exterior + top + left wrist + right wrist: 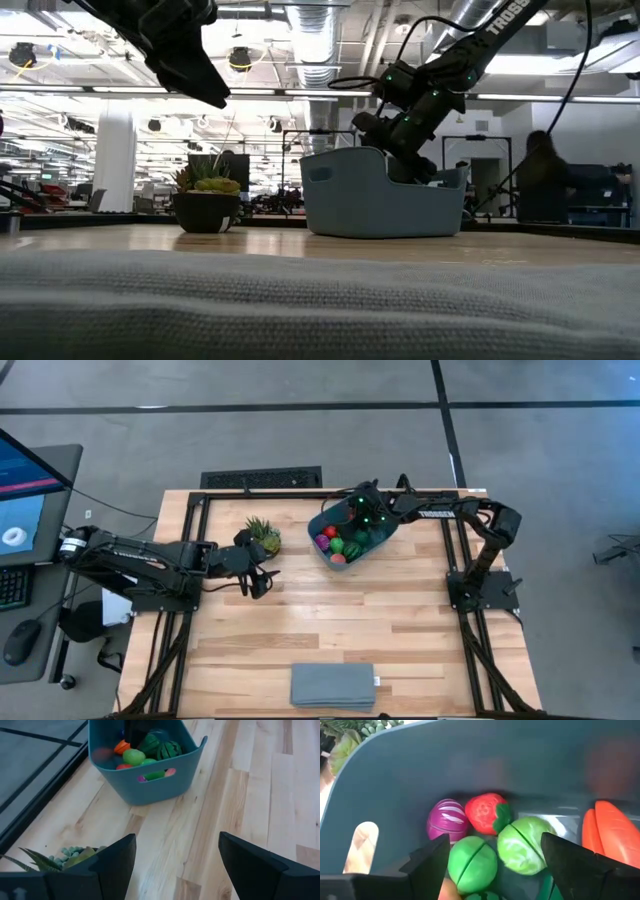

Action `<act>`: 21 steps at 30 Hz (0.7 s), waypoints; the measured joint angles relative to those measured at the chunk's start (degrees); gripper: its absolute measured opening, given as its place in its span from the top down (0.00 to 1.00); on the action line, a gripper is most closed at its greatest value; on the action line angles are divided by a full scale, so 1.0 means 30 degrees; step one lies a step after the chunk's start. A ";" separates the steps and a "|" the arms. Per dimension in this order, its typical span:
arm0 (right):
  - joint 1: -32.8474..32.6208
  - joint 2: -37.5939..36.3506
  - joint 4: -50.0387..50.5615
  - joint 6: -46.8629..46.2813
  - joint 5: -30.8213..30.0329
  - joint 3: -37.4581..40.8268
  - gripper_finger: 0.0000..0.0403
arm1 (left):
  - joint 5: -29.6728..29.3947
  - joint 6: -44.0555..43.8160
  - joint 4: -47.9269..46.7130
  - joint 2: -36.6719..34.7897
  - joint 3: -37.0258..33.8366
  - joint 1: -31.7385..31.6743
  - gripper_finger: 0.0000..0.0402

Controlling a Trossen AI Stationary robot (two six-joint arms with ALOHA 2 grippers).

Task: Pick and placing Produce into tupperware
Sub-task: Return to Home Position

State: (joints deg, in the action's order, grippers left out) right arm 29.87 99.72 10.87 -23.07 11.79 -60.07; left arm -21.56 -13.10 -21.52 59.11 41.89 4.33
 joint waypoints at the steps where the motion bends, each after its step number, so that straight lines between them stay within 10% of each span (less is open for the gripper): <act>1: -0.0001 -0.0002 -0.0006 0.0000 0.0021 0.0000 0.16 | -0.0007 0.0000 0.0007 0.0000 0.0000 0.0003 0.32; 21: -0.2274 -0.7621 -0.0180 0.3110 0.0051 0.0007 0.20 | -0.2960 -0.0005 0.1836 -0.0134 0.0112 0.0003 0.32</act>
State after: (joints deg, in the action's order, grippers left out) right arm 23.05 76.86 10.33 -13.74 11.94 -60.05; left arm -30.44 -13.12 -16.01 58.71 42.22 4.34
